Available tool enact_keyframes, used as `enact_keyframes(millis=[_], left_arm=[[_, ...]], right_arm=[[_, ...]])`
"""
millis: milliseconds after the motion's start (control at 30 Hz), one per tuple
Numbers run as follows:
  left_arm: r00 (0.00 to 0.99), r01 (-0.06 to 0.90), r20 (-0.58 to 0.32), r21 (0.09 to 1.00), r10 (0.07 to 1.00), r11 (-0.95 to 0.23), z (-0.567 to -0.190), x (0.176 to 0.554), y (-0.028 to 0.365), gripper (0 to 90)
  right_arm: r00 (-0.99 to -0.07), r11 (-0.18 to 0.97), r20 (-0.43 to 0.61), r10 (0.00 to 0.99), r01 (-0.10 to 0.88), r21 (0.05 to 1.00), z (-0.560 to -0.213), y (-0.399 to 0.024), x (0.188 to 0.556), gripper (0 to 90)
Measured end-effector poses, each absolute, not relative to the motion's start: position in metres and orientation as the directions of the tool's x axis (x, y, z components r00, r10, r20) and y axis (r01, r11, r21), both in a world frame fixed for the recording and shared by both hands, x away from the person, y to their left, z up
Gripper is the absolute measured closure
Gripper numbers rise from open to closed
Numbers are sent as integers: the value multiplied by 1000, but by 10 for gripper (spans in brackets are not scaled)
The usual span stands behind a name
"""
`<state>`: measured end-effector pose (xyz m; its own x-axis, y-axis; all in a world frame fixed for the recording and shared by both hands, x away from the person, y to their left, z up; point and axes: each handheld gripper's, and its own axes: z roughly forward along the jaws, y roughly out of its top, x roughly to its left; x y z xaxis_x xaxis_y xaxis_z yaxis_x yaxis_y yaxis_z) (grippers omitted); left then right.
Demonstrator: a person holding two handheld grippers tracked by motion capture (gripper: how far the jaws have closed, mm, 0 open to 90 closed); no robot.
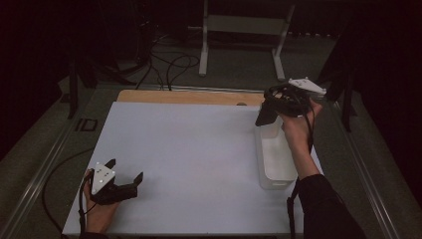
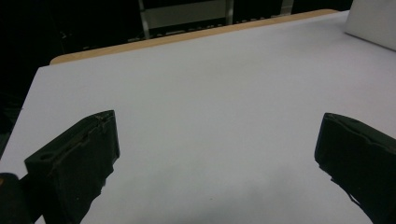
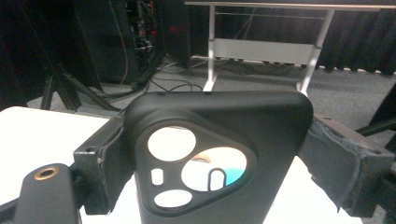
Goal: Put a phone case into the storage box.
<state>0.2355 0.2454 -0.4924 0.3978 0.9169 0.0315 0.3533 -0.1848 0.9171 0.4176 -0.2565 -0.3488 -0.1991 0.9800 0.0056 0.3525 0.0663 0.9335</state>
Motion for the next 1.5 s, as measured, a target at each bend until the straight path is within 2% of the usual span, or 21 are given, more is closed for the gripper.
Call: enact_keyframes(millis=[800, 1500], left_arm=[[394, 352, 32, 918, 919, -183, -492, 235, 246, 5], [393, 349, 33, 919, 919, -182, -492, 235, 246, 6]], right_arm=[[-110, 58, -16, 994, 398, 915, -357, -271, 429, 149], [-86, 70, -36, 996, 444, 893, -374, -267, 439, 147]])
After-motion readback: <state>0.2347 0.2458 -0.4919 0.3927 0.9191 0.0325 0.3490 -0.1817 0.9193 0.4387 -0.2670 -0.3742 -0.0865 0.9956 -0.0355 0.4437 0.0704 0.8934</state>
